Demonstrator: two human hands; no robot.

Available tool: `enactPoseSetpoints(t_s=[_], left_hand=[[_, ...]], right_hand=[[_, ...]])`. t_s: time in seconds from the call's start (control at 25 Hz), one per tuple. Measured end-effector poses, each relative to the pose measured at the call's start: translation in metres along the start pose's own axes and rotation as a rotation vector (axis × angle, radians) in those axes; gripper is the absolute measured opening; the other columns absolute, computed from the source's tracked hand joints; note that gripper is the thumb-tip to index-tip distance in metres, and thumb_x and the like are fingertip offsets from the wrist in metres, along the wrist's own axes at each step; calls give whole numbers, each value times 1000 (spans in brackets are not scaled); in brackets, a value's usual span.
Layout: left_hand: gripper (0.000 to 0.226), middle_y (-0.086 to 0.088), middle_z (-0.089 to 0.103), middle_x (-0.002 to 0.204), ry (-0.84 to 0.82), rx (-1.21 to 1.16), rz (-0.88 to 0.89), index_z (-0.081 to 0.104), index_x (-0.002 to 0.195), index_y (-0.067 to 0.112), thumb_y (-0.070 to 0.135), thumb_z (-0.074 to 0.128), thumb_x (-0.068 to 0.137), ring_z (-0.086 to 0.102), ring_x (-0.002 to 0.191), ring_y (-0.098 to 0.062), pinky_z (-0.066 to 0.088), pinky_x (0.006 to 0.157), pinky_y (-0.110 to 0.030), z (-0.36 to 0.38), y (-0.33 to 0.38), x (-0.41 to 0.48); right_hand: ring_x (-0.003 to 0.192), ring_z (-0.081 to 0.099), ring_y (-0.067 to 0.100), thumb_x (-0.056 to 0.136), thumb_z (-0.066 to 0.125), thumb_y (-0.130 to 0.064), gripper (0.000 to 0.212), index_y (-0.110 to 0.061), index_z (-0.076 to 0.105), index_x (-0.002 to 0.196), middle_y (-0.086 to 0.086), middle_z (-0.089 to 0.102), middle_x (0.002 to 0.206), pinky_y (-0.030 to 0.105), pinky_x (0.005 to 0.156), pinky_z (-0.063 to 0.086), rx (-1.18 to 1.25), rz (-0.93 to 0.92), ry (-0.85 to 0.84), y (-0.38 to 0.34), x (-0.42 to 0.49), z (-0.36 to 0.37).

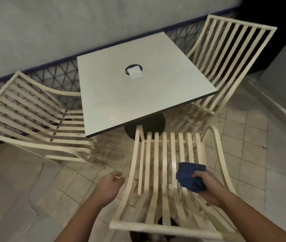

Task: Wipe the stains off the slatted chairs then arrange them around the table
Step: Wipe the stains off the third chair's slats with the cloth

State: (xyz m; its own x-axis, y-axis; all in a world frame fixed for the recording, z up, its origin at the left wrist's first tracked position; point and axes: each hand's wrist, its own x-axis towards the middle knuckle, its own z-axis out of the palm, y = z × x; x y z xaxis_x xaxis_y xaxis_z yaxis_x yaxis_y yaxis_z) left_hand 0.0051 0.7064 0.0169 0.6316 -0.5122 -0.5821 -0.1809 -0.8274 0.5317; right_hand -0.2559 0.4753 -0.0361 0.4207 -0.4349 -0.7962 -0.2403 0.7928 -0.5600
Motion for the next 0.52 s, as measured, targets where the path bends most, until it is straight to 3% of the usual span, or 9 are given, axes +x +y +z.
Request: enactPoseSetpoints(t_s=[0.08,0.16,0.28,0.4,0.52], left_hand=[[29,7,68,101,55,-125,33,66,126,17,32,60,102,66,94,-10,46,76,-23,-15,7,-32],[26,6,70,103,84,-228,85,66,125,22,35,60,102,68,92,-6,49,75,-20,-31,12,-57],[21,9,72,101,125,-369,194,66,121,30,37,60,102,69,87,-2,50,72,-15,-57,13,-74],[24,6,73,101,152,-487,265,68,124,22,28,61,102,69,89,-6,49,71,-15,-104,-19,-89],[44,9,64,127,262,-480,420,55,140,35,25,65,99,64,109,-2,51,88,-17,-165,-82,-110]], right_hand=[[114,67,40,84,54,4,45,-2,58,128,29,70,116,53,107,47,95,-19,-65,-8,-36,31],[112,68,39,83,54,3,40,-1,60,123,26,72,113,52,107,46,120,-44,-127,-18,-71,74],[108,69,40,81,52,3,43,0,61,123,25,72,114,51,95,52,125,-105,-268,-30,-116,145],[92,71,37,82,41,4,46,3,60,123,22,73,105,45,73,60,134,-176,-361,-18,-152,230],[96,67,39,78,34,4,56,6,59,128,25,71,112,48,74,60,184,-150,-457,17,-178,318]])
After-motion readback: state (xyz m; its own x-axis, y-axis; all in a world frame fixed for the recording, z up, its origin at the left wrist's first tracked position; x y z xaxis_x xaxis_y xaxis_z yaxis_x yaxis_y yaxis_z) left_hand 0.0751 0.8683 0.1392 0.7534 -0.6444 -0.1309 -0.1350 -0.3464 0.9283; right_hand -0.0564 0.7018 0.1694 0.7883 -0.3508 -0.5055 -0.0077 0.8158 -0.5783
